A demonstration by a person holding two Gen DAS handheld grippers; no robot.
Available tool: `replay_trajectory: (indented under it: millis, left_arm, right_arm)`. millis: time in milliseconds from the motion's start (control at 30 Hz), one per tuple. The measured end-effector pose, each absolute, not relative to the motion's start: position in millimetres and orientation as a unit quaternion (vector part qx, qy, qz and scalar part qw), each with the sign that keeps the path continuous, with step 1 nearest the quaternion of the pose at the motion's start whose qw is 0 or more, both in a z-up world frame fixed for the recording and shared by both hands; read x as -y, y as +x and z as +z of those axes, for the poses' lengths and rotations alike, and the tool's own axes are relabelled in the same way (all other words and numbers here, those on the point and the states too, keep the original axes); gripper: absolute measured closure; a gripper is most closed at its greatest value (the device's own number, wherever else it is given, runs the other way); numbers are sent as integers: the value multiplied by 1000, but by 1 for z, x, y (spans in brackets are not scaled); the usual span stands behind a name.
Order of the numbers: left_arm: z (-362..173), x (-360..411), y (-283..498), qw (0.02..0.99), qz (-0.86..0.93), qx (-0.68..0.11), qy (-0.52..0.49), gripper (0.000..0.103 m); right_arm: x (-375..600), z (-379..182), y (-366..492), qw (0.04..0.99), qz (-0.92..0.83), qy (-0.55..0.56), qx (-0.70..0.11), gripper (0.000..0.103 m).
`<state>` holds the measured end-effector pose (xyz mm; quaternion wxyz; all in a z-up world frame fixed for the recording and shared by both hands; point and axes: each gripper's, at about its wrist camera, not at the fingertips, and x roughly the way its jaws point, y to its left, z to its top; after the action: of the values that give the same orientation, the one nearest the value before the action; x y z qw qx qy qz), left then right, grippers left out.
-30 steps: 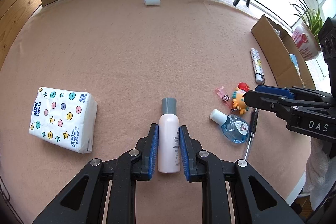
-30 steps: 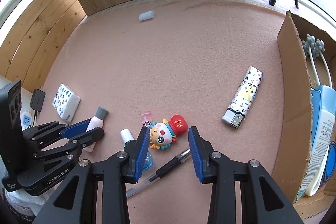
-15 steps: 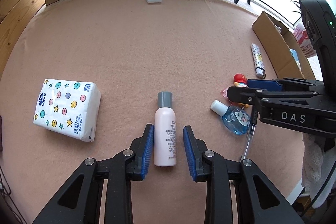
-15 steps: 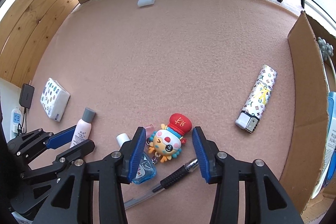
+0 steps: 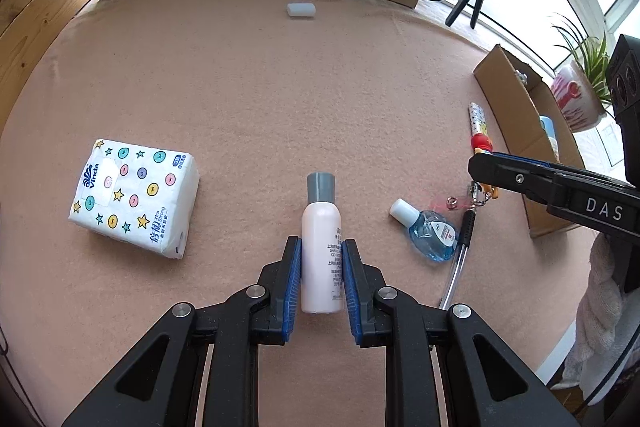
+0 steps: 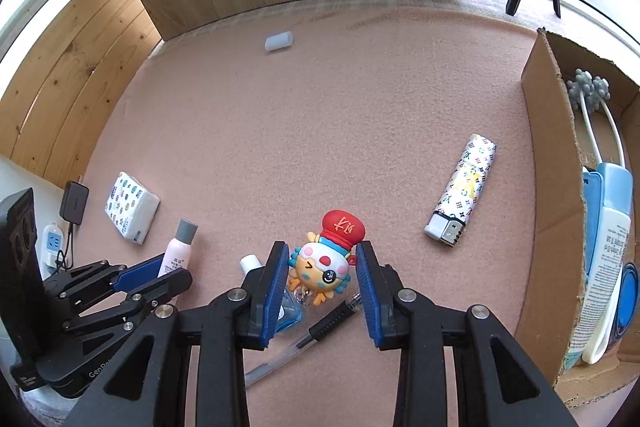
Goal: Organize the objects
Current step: 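Lift the pink bottle with the left tool while the right tool carries the keychain to the box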
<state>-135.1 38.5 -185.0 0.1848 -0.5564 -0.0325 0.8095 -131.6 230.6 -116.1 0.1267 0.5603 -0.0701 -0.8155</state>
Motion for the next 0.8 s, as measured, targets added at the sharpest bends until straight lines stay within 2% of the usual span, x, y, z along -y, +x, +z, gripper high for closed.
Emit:
replay_trajectory:
  millis: [367,800]
  left_arm:
    - [-150,-56,-141,206,821,49,-530,81]
    - [-119,-172,-146,286,816,29,-501,81]
  right_arm:
    - [-295,-68,-111,93,-846,513,109,72]
    - [-400,-47,-80,0,-866,483,129,72]
